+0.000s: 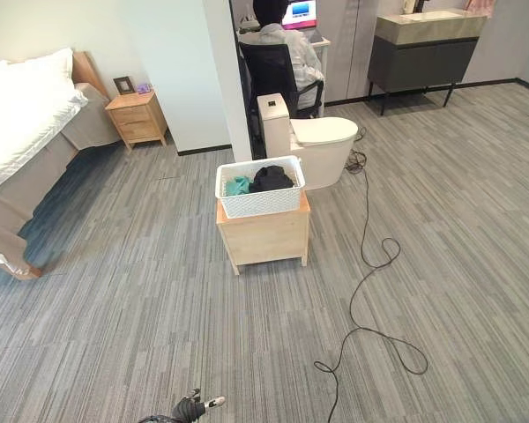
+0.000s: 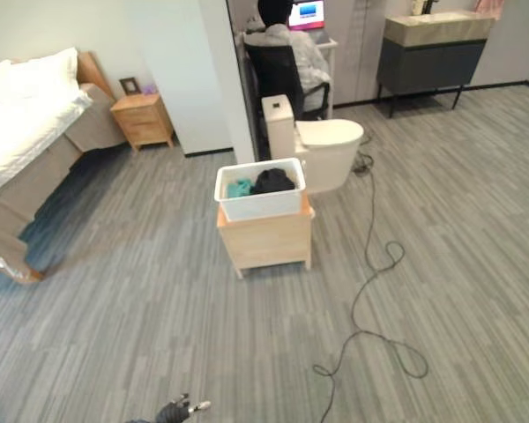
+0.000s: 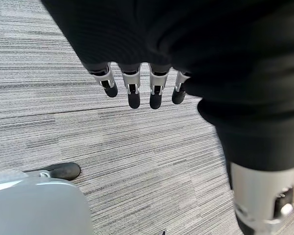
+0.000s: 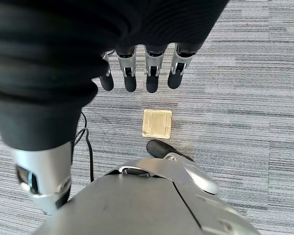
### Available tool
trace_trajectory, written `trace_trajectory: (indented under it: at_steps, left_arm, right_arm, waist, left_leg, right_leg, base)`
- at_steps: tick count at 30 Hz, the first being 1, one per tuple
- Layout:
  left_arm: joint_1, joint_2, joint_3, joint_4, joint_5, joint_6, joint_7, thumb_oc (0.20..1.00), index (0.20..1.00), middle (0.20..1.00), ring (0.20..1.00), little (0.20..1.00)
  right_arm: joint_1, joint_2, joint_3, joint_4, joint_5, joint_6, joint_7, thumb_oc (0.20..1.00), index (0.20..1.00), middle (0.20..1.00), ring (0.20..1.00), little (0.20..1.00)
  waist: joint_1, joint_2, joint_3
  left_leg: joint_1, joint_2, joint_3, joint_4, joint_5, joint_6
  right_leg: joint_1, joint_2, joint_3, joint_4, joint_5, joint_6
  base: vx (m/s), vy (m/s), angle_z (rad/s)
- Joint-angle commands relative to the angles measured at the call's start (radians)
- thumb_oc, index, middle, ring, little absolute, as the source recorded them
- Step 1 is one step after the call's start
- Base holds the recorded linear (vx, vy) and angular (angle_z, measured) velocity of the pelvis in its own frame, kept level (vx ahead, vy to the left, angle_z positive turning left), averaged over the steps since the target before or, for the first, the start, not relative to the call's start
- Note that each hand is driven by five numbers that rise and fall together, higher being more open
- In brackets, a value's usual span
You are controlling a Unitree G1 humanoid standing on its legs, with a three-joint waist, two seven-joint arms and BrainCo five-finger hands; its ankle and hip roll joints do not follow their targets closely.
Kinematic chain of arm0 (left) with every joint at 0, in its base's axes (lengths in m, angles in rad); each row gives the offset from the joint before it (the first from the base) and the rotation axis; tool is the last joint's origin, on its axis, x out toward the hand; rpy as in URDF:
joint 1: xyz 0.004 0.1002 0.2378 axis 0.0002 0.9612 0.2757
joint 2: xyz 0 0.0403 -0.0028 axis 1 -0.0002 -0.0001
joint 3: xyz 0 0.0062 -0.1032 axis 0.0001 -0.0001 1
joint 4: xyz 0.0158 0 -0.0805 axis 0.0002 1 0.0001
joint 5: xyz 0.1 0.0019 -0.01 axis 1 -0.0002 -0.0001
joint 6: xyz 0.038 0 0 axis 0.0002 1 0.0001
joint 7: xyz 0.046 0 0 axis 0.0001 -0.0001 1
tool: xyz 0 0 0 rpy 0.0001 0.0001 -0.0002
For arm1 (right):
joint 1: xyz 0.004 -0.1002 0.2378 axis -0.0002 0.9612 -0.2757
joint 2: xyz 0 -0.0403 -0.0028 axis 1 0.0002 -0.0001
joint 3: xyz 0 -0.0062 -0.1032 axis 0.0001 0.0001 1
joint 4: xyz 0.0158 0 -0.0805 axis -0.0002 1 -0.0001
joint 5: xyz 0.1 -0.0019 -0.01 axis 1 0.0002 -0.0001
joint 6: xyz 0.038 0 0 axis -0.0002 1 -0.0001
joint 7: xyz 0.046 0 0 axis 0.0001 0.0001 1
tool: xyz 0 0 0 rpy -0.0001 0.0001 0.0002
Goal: Grab the laundry basket,head to the washer,open it,put in the laundry and shut it.
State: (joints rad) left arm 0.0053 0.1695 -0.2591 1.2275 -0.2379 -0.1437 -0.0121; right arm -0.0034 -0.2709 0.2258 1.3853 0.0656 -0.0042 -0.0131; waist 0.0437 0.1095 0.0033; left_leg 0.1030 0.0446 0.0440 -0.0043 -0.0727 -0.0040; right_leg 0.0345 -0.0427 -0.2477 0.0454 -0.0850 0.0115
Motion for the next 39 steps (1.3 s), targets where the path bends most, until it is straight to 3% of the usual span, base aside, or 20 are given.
trace_trajectory:
  at_steps: [1, 9, 14, 15, 16, 19, 21, 22, 23, 24, 25, 26, 30, 31, 33, 34, 35, 37, 38, 39]
  left_arm:
    - [-0.022, 0.02, 0.028, 0.015, -0.037, -0.027, -0.004, 1.0, 1.0, 1.0, 1.0, 1.0]
    - [-0.022, 0.02, 0.035, 0.006, -0.059, -0.024, -0.002, 1.0, 1.0, 1.0, 1.0, 1.0]
    - [-0.036, 0.022, 0.026, -0.019, -0.077, -0.024, 0.002, 1.0, 1.0, 1.0, 1.0, 1.0]
    - [-0.038, 0.029, 0.02, -0.043, -0.088, -0.02, 0.0, 1.0, 1.0, 1.0, 1.0, 1.0]
    - [-0.04, 0.032, 0.02, -0.062, -0.098, -0.02, 0.002, 1.0, 1.0, 1.0, 1.0, 1.0]
    - [-0.034, 0.036, 0.025, -0.082, -0.114, -0.019, 0.007, 1.0, 1.0, 1.0, 1.0, 1.0]
    - [-0.031, 0.036, 0.027, -0.083, -0.12, -0.02, 0.009, 1.0, 1.0, 1.0, 1.0, 1.0]
    - [-0.017, 0.043, 0.043, -0.093, -0.141, -0.019, 0.01, 1.0, 1.0, 1.0, 1.0, 1.0]
    - [-0.017, 0.043, 0.043, -0.093, -0.141, -0.019, 0.01, 1.0, 1.0, 1.0, 1.0, 1.0]
    - [-0.015, 0.046, 0.05, -0.095, -0.147, -0.02, 0.012, 1.0, 1.0, 1.0, 1.0, 1.0]
    - [-0.013, 0.048, 0.057, -0.088, -0.155, -0.023, 0.016, 1.0, 1.0, 1.0, 1.0, 1.0]
    - [-0.014, 0.052, 0.064, -0.074, -0.159, -0.027, 0.023, 1.0, 1.0, 1.0, 1.0, 1.0]
    - [-0.006, 0.063, 0.085, -0.068, -0.166, -0.026, 0.027, 1.0, 1.0, 1.0, 1.0, 1.0]
    - [-0.005, 0.07, 0.09, -0.068, -0.165, -0.026, 0.025, 1.0, 1.0, 1.0, 1.0, 1.0]
    - [-0.007, 0.082, 0.098, -0.06, -0.156, -0.024, 0.026, 1.0, 1.0, 1.0, 1.0, 1.0]
    - [-0.007, 0.081, 0.098, -0.06, -0.156, -0.024, 0.026, 1.0, 1.0, 1.0, 1.0, 1.0]
    - [-0.011, 0.098, 0.096, -0.07, -0.148, -0.02, 0.021, 1.0, 1.0, 1.0, 1.0, 1.0]
    - [-0.015, 0.11, 0.092, -0.078, -0.14, -0.017, 0.017, 1.0, 1.0, 1.0, 1.0, 1.0]
    - [-0.015, 0.109, 0.092, -0.078, -0.14, -0.017, 0.017, 1.0, 1.0, 1.0, 1.0, 1.0]
    - [-0.02, 0.116, 0.083, -0.085, -0.137, -0.016, 0.02, 1.0, 1.0, 1.0, 1.0, 1.0]
  right_arm:
    - [-0.022, 0.022, 0.02, 0.103, 0.017, 0.0, 0.008, 1.0, 1.0, 1.0, 1.0, 1.0]
    - [-0.031, 0.012, 0.012, 0.1, 0.028, -0.002, 0.004, 1.0, 1.0, 1.0, 1.0, 1.0]
    - [-0.034, 0.006, 0.008, 0.098, 0.042, -0.008, 0.001, 1.0, 1.0, 1.0, 1.0, 1.0]
    - [-0.032, 0.0, 0.015, 0.095, 0.043, -0.011, -0.002, 1.0, 1.0, 1.0, 1.0, 1.0]
    - [-0.037, -0.004, 0.019, 0.084, 0.045, -0.015, -0.005, 1.0, 1.0, 1.0, 1.0, 1.0]
    - [-0.064, -0.016, 0.037, 0.05, 0.063, -0.021, -0.013, 1.0, 1.0, 1.0, 1.0, 1.0]
    - [-0.07, -0.017, 0.044, 0.04, 0.066, -0.022, -0.013, 1.0, 1.0, 1.0, 1.0, 1.0]
    - [-0.084, -0.024, 0.06, 0.001, 0.075, -0.022, -0.008, 1.0, 1.0, 1.0, 1.0, 1.0]
    - [-0.083, -0.024, 0.06, 0.001, 0.075, -0.022, -0.008, 1.0, 1.0, 1.0, 1.0, 1.0]
    - [-0.087, -0.022, 0.068, -0.023, 0.08, -0.025, -0.008, 1.0, 1.0, 1.0, 1.0, 1.0]
    - [-0.096, -0.022, 0.079, -0.055, 0.089, -0.03, -0.008, 1.0, 1.0, 1.0, 1.0, 1.0]
    - [-0.104, -0.017, 0.086, -0.061, 0.094, -0.033, -0.01, 1.0, 1.0, 1.0, 1.0, 1.0]
    - [-0.108, 0.002, 0.099, -0.067, 0.081, -0.03, -0.005, 1.0, 1.0, 1.0, 1.0, 1.0]
    - [-0.097, 0.016, 0.094, -0.065, 0.074, -0.031, -0.002, 1.0, 1.0, 1.0, 1.0, 1.0]
    - [-0.085, 0.028, 0.094, -0.059, 0.069, -0.03, 0.005, 1.0, 1.0, 1.0, 1.0, 1.0]
    - [-0.085, 0.028, 0.094, -0.059, 0.069, -0.03, 0.005, 1.0, 1.0, 1.0, 1.0, 1.0]
    - [-0.078, 0.035, 0.084, -0.05, 0.072, -0.027, 0.011, 1.0, 1.0, 1.0, 1.0, 1.0]
    - [-0.071, 0.036, 0.084, -0.051, 0.07, -0.026, 0.014, 1.0, 1.0, 1.0, 1.0, 1.0]
    - [-0.071, 0.036, 0.084, -0.051, 0.07, -0.026, 0.014, 1.0, 1.0, 1.0, 1.0, 1.0]
    - [-0.066, 0.036, 0.08, -0.06, 0.072, -0.023, 0.014, 1.0, 1.0, 1.0, 1.0, 1.0]
  waist:
    - [0.011, -0.087, -0.015]
    - [0.015, -0.074, -0.004]
    - [0.017, -0.08, 0.033]
    - [0.021, -0.091, 0.066]
    - [0.026, -0.095, 0.094]
    - [0.034, -0.108, 0.138]
    - [0.037, -0.112, 0.138]
    - [0.053, -0.122, 0.131]
    - [0.053, -0.123, 0.129]
    - [0.061, -0.128, 0.123]
    - [0.076, -0.128, 0.114]
    - [0.091, -0.136, 0.112]
    - [0.123, -0.153, 0.094]
    - [0.131, -0.176, 0.087]
    - [0.138, -0.197, 0.083]
    - [0.138, -0.196, 0.081]
    - [0.13, -0.208, 0.092]
    - [0.115, -0.189, 0.106]
    - [0.114, -0.187, 0.104]
    - [0.089, -0.163, 0.12]
  left_leg:
    - [-0.038, 0.019, -0.039, -0.083, 0.054, -0.062]
    - [-0.038, 0.034, -0.052, -0.083, 0.065, -0.073]
    - [-0.07, 0.067, -0.078, -0.03, 0.082, -0.092]
    - [-0.146, 0.067, -0.107, 0.109, 0.075, -0.105]
    - [-0.209, 0.059, -0.126, 0.232, 0.104, -0.118]
    - [-0.338, 0.047, -0.126, 0.458, 0.184, -0.099]
    - [-0.353, 0.056, -0.095, 0.446, 0.185, -0.093]
    - [-0.381, 0.054, -0.024, 0.341, 0.135, -0.079]
    - [-0.381, 0.053, -0.024, 0.338, 0.138, -0.079]
    - [-0.379, 0.052, -0.008, 0.257, 0.141, -0.076]
    - [-0.393, 0.049, 0.007, 0.121, 0.193, -0.087]
    - [-0.419, 0.036, 0.011, 0.068, 0.203, -0.088]
    - [-0.435, 0.018, -0.04, 0.078, 0.224, -0.076]
    - [-0.464, -0.011, -0.044, 0.158, 0.199, -0.05]
    - [-0.44, -0.038, -0.019, 0.188, 0.156, -0.015]
    - [-0.442, -0.037, -0.02, 0.187, 0.158, -0.015]
    - [-0.4, -0.074, -0.002, 0.167, 0.119, 0.028]
    - [-0.347, -0.077, 0.008, 0.135, 0.094, 0.056]
    - [-0.349, -0.076, 0.007, 0.135, 0.095, 0.056]
    - [-0.269, -0.07, -0.001, 0.086, 0.085, 0.07]
  right_leg:
    - [0.085, -0.106, 0.011, -0.133, 0.046, 0.102]
    - [0.09, -0.089, 0.009, -0.133, 0.033, 0.089]
    - [0.103, -0.058, 0.009, -0.133, 0.008, 0.054]
    - [0.106, -0.042, 0.017, -0.107, -0.018, 0.019]
    - [0.11, -0.036, 0.013, -0.089, -0.023, 0.004]
    - [0.116, -0.026, 0.002, -0.068, -0.04, -0.017]
    - [0.12, -0.024, -0.004, -0.068, -0.049, -0.017]
    - [0.139, -0.028, -0.011, -0.081, -0.067, -0.002]
    - [0.137, -0.029, -0.011, -0.081, -0.066, -0.002]
    - [0.143, -0.026, -0.009, -0.086, -0.074, 0.005]
    - [0.163, -0.018, -0.004, -0.093, -0.089, 0.018]
    - [0.185, -0.02, -0.002, -0.092, -0.107, 0.026]
    - [0.22, -0.028, 0.031, -0.061, -0.138, 0.04]
    - [0.235, -0.058, 0.036, -0.004, -0.147, 0.054]
    - [0.198, -0.096, 0.036, 0.105, -0.083, 0.082]
    - [0.196, -0.095, 0.036, 0.105, -0.082, 0.082]
    - [0.096, -0.138, 0.058, 0.329, 0.102, 0.117]
    - [0.011, -0.166, 0.046, 0.481, 0.191, 0.133]
    - [0.009, -0.164, 0.046, 0.48, 0.192, 0.133]
    - [-0.069, -0.19, 0.013, 0.555, 0.197, 0.124]
  base:
    - [0.0, 0.0, 0.0]
    - [0.02, -0.055, 0.01]
    - [-0.01, -0.141, 0.05]
    - [-0.06, -0.204, 0.14]
    - [-0.08, -0.237, 0.3]
    - [0.01, -0.129, 0.31]
    - [0.17, -0.042, 0.02]
    - [0.18, 0.008, 0.19]
    - [0.27, 0.021, 0.22]
    - [0.32, 0.089, 0.2]
    - [0.49, 0.146, 0.17]
    - [0.49, 0.169, 0.12]
    - [0.43, 0.161, -0.23]
    - [0.48, 0.238, -0.53]
    - [0.45, 0.253, -0.19]
    - [0.4, 0.337, 0.05]
    - [0.32, 0.315, -0.1]
    - [0.31, 0.287, -0.01]
    - [0.32, 0.224, 0.3]
    - [0.31, 0.178, 0.24]
